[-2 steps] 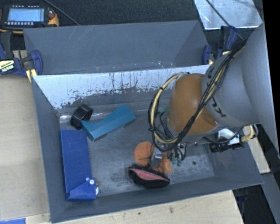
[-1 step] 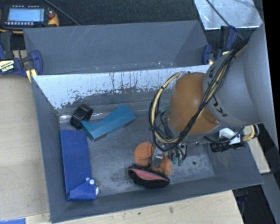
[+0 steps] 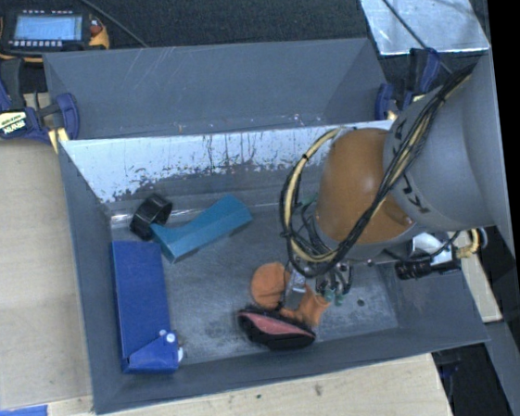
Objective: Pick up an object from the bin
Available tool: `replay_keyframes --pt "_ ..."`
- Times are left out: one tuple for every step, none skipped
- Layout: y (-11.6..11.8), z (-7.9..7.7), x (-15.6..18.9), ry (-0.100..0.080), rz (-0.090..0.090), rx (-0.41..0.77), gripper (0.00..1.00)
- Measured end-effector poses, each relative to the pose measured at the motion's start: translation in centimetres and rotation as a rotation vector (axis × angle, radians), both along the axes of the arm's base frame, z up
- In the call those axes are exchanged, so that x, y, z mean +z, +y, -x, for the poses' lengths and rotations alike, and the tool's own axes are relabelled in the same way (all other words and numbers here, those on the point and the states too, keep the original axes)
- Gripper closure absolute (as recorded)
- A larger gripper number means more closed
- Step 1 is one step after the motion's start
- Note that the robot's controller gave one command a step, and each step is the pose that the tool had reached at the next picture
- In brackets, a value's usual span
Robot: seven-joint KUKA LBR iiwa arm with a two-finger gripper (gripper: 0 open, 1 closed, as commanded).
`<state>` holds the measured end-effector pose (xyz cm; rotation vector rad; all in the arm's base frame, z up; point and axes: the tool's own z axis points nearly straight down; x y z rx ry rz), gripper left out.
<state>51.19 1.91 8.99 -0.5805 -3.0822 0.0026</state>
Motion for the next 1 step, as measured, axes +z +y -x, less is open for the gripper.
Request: replay_keyframes --pt "-0.01 -0.01 2.38 0.0 0.0 0.0 1.0"
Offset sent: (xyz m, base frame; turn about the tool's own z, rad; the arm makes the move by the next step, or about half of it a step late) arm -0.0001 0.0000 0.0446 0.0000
